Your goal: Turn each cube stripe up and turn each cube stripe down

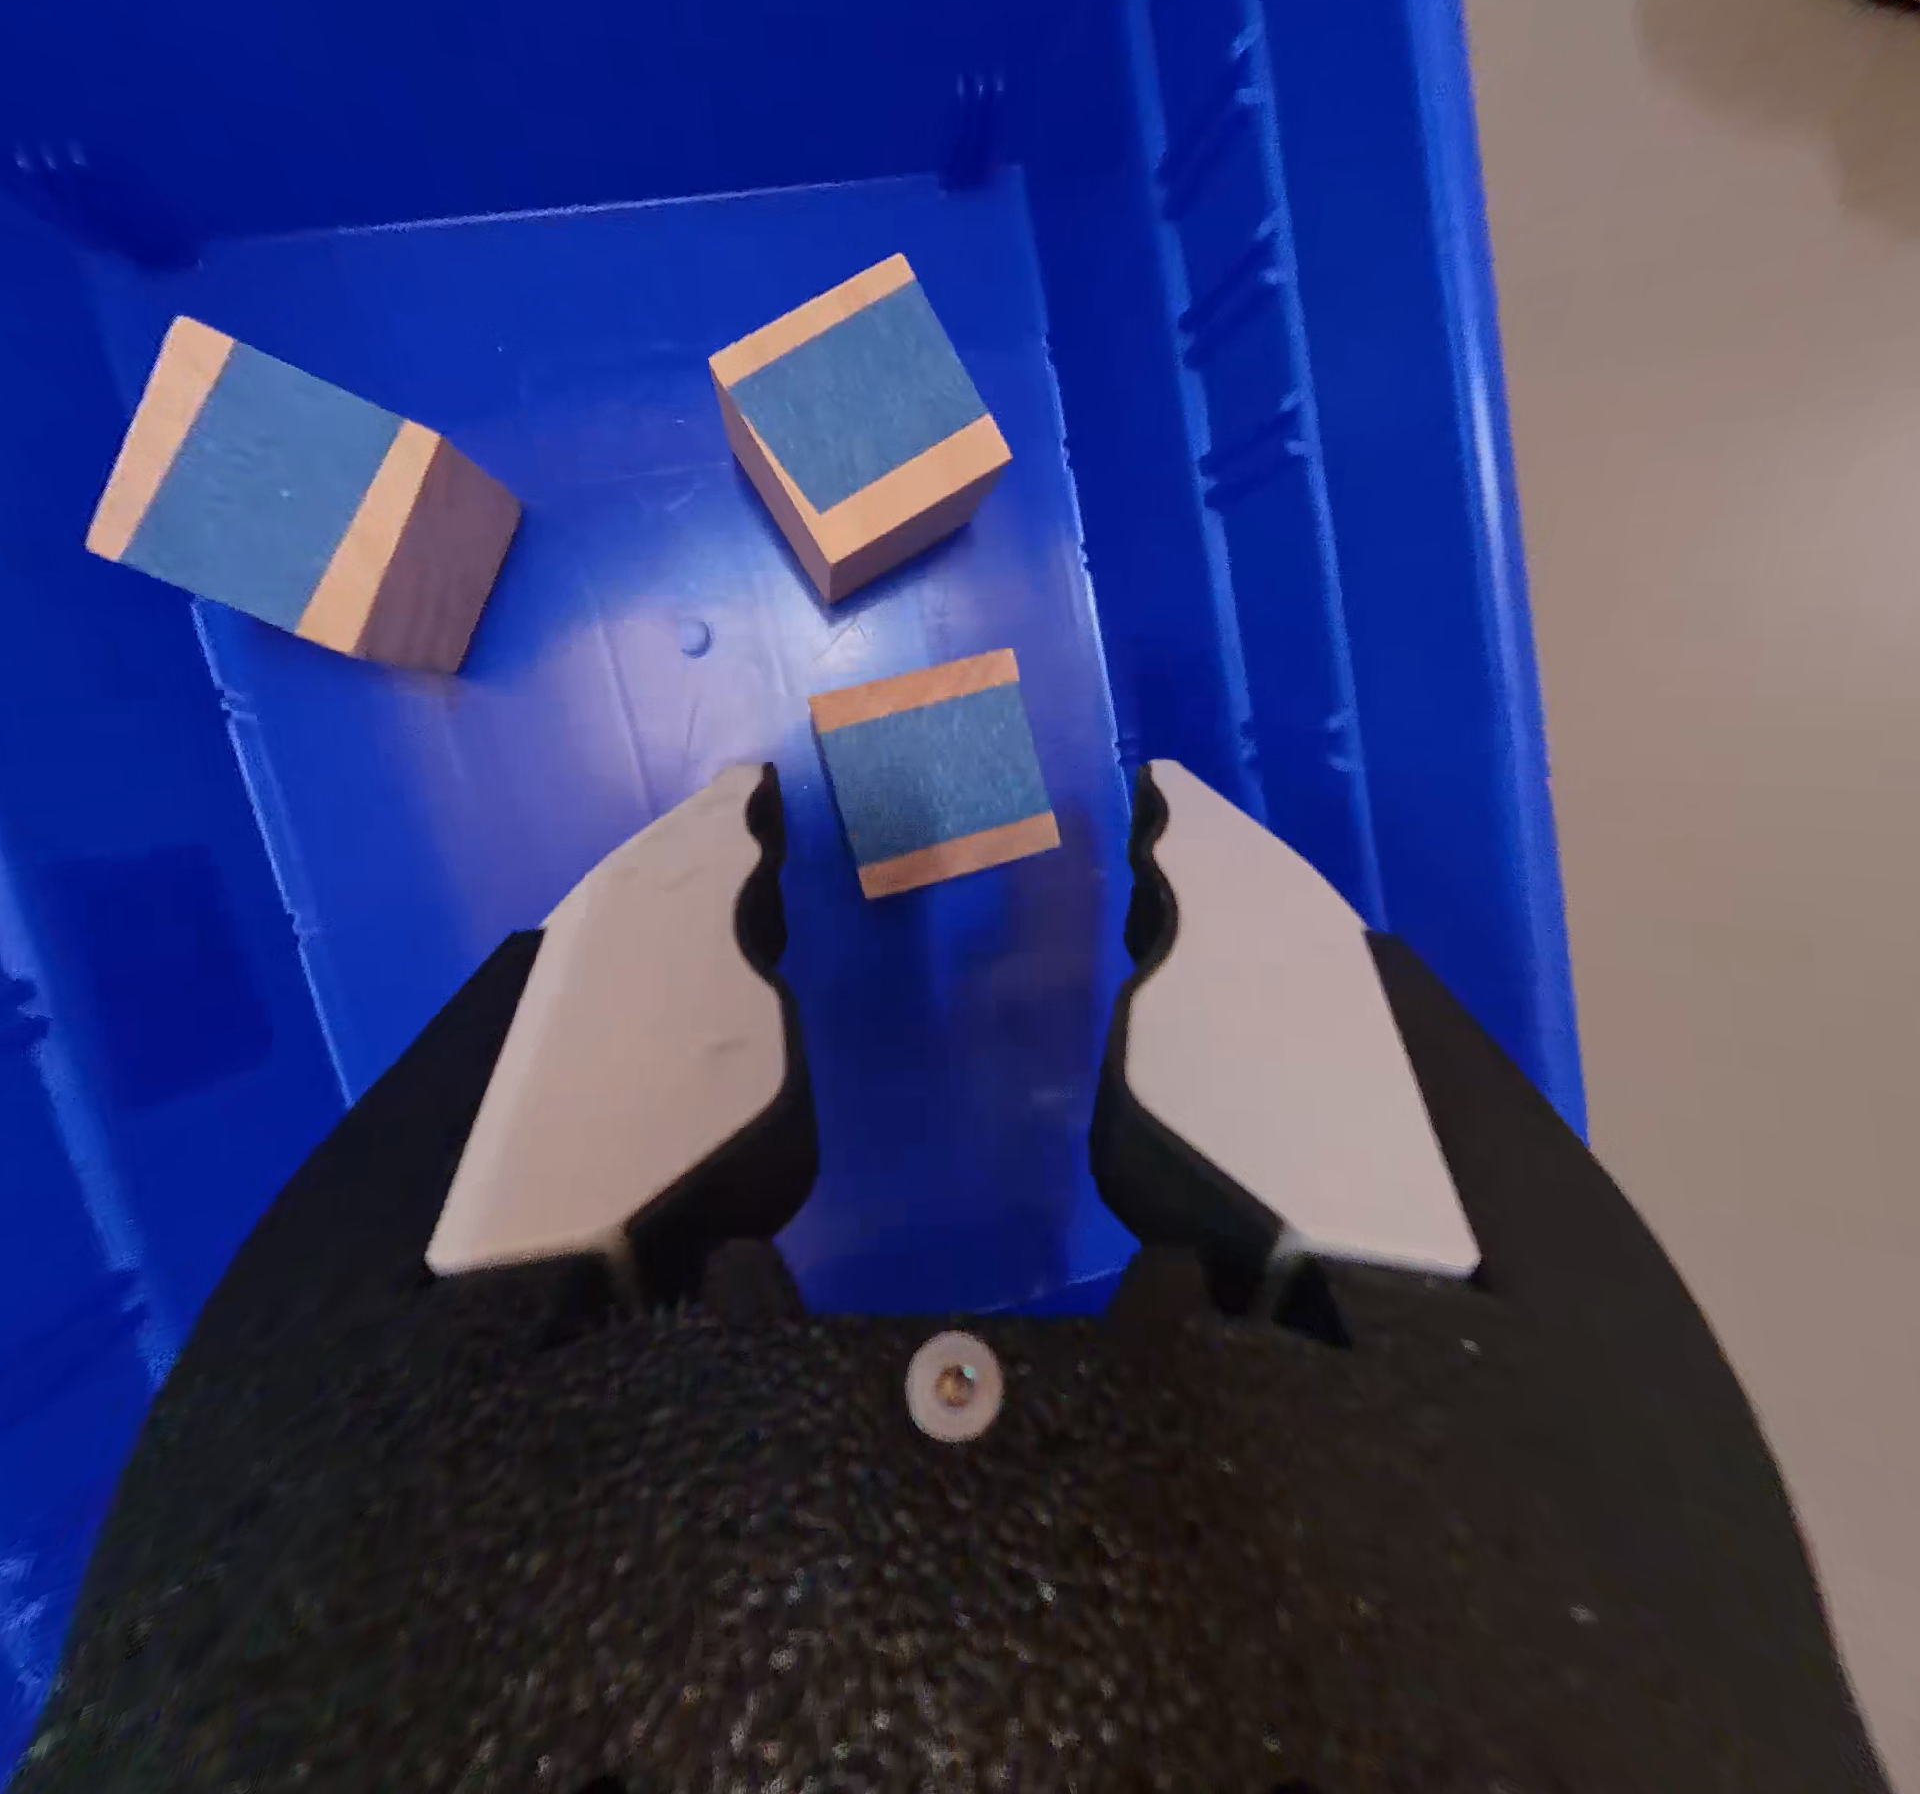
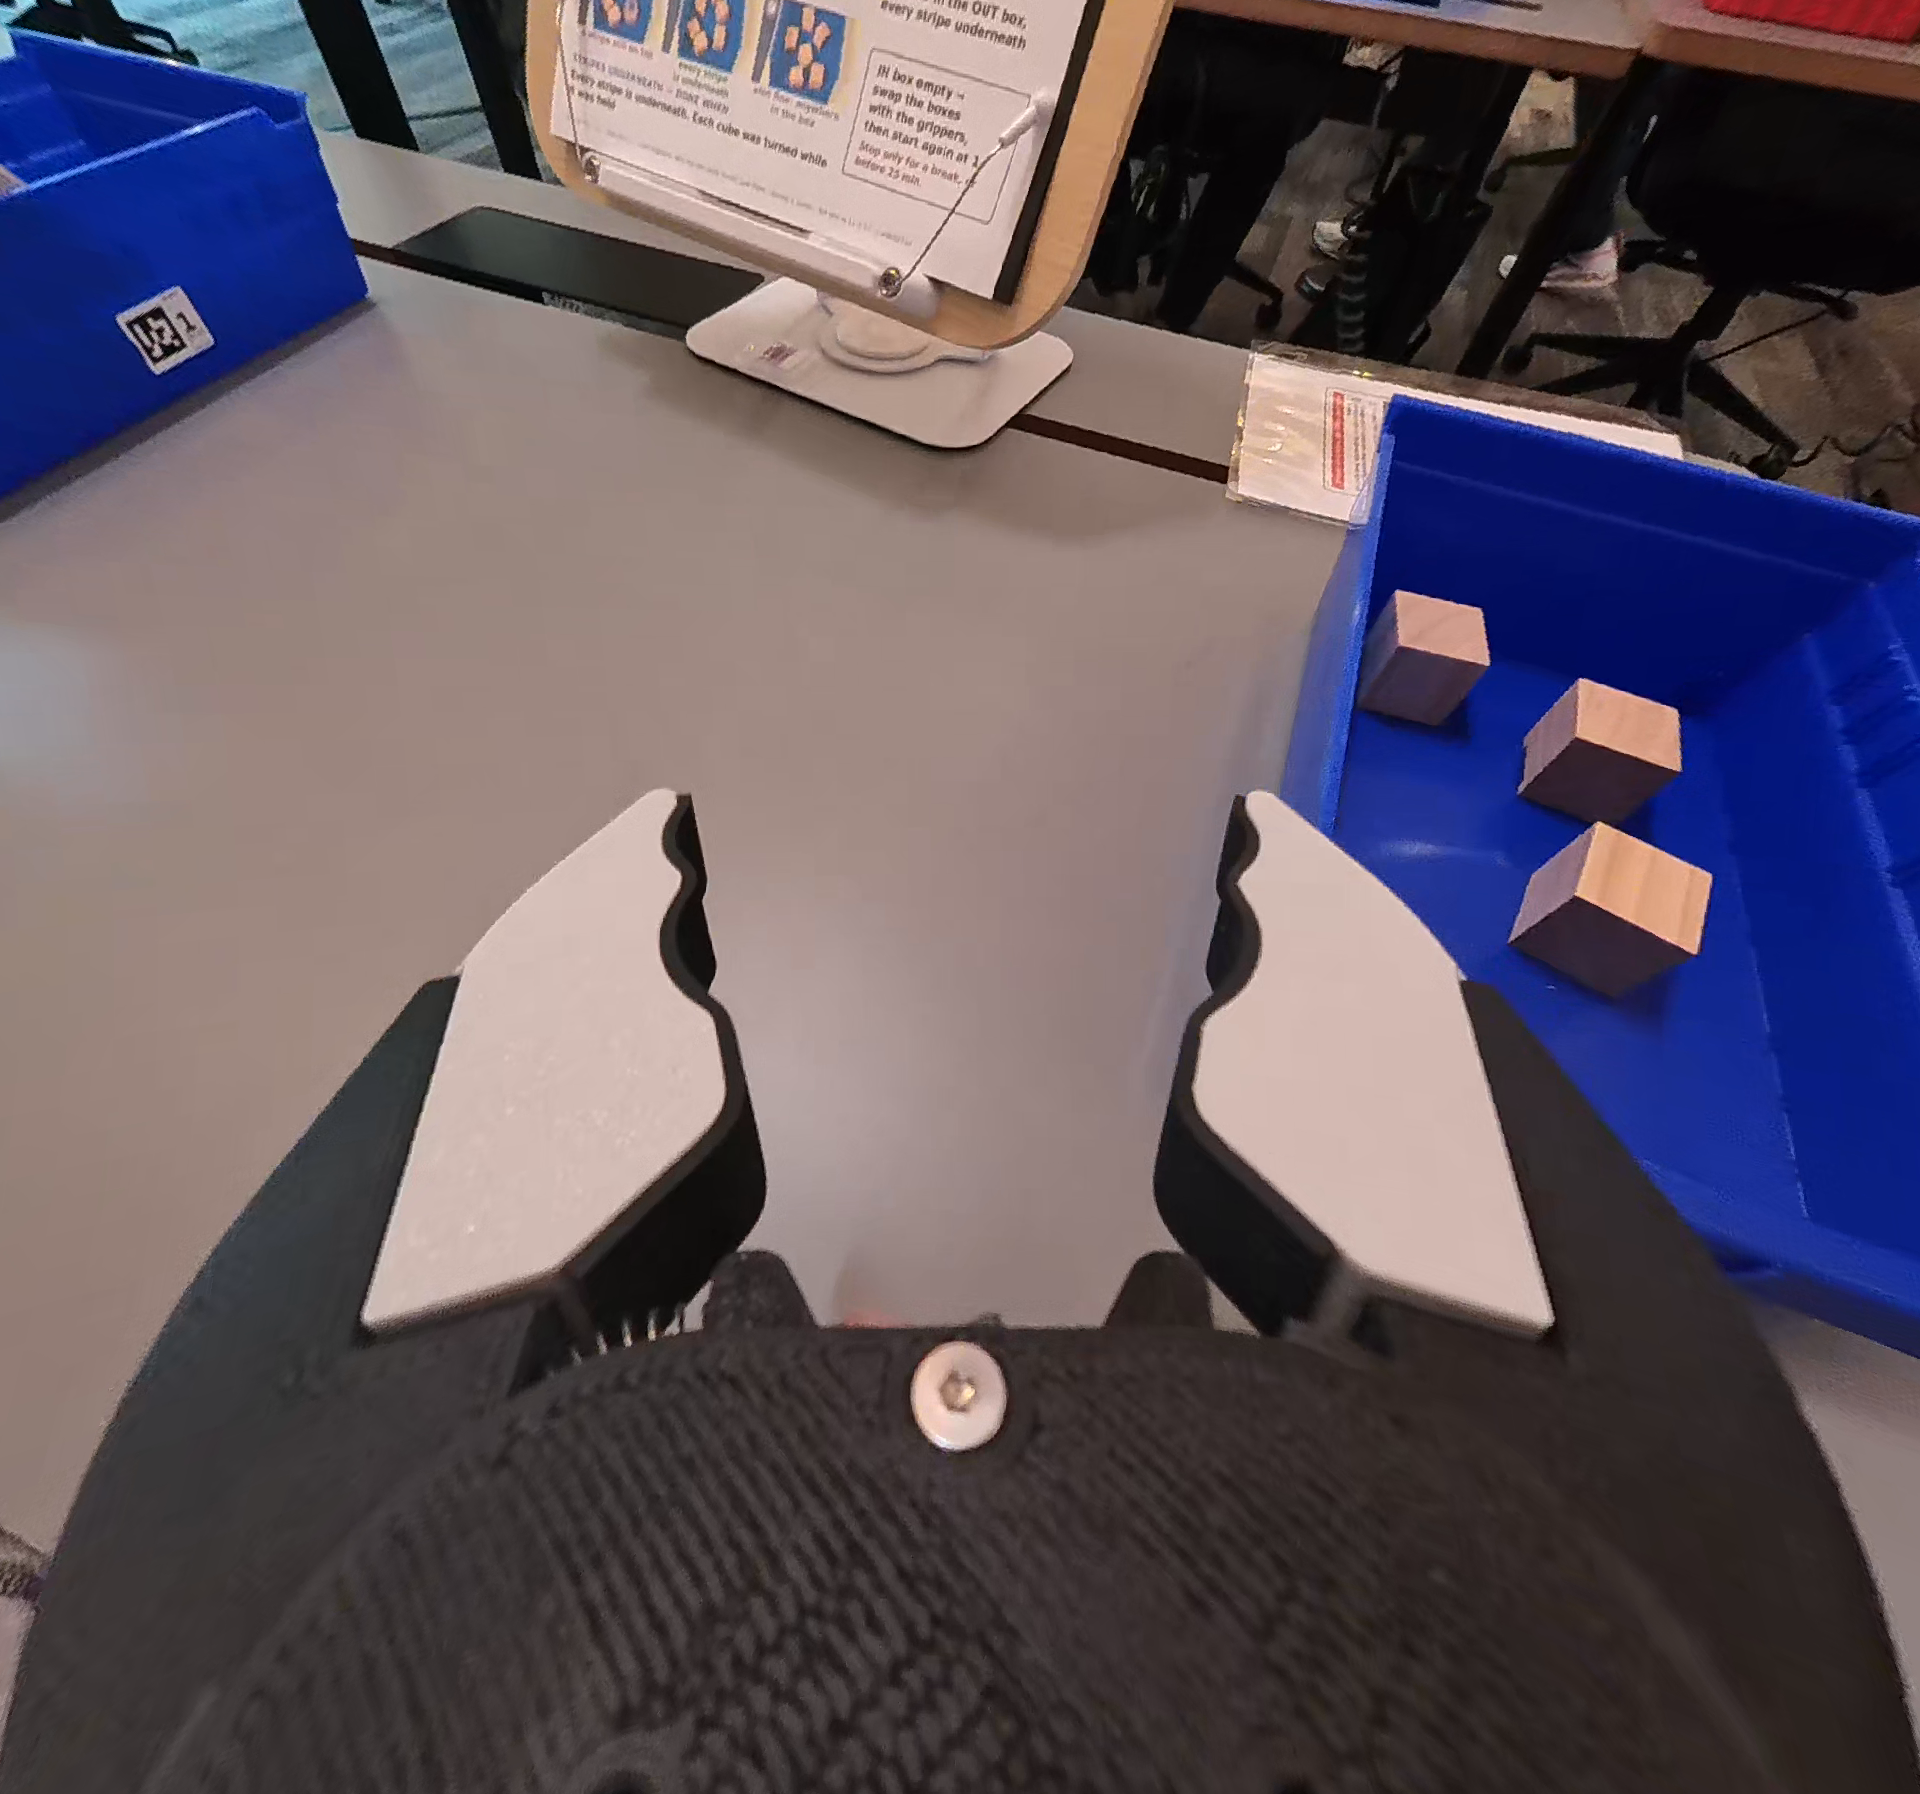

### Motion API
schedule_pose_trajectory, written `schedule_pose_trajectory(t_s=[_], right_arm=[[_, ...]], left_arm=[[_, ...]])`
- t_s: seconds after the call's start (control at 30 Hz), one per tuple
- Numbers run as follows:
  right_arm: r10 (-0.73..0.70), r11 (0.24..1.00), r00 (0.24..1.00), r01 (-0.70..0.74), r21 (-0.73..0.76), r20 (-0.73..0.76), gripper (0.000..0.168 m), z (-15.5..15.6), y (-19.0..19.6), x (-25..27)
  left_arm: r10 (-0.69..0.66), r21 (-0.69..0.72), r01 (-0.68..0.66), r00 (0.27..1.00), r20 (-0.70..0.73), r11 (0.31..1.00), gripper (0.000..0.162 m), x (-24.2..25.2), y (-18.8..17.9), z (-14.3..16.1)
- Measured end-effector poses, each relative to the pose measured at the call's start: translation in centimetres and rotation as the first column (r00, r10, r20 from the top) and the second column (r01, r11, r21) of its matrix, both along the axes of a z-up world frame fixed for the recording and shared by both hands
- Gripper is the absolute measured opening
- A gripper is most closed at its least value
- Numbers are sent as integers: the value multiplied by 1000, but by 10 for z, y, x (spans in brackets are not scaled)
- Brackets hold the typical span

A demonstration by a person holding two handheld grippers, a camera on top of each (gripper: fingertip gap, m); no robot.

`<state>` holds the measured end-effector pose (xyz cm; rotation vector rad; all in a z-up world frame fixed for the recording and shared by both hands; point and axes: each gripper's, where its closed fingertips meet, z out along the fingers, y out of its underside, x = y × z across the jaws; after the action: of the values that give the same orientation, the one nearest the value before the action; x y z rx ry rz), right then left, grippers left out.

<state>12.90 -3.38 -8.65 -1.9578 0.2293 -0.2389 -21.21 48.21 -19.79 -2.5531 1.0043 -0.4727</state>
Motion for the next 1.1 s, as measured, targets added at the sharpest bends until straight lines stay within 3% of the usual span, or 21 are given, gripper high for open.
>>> schedule_pose_trajectory(t_s=[0.13, 0.23, 0.53, 0.63, 0.73, 0.83, 0.9, 0.97, 1.1], right_arm=[[22, 1000, 1000, -22, 13, -21, 96, -2, 6, -7], [43, 999, 999, -43, 3, -32, 96, -9, 11, -12], [70, 997, 996, -69, 17, -63, 96, -18, 16, -30], [105, 992, 989, -98, 76, -103, 97, -7, 17, -39], [147, 980, 971, -116, 163, -189, 101, 3, 21, -46], [239, 951, 924, -161, 262, -300, 104, 15, 34, -60], [307, 927, 876, -186, 326, -372, 106, 23, 44, -70], [385, 897, 797, -204, 392, -465, 107, 29, 55, -80], [532, 830, 550, -187, 526, -644, 93, 45, 72, -92]], left_arm=[[-2, -98, -1, 1000, -27, 995, 61, 6, -3, -11], [20, -86, -28, 995, -93, 996, 45, 1, 2, -19], [-23, -18, 21, 995, -101, 1000, 44, -2, 6, -18], [11, 116, -10, 1000, -12, 993, 44, -7, 7, 21], [-38, 318, -23, 982, 184, 948, 44, -3, -10, 102], [-289, 432, 96, 866, 408, 897, 43, 33, -74, 178], [-443, 475, 201, 759, 478, 856, 44, 64, -124, 207], [-573, 521, 308, 662, 484, 796, 43, 96, -172, 218], [-750, 558, 501, 424, 508, 662, 44, 159, -267, 219]])
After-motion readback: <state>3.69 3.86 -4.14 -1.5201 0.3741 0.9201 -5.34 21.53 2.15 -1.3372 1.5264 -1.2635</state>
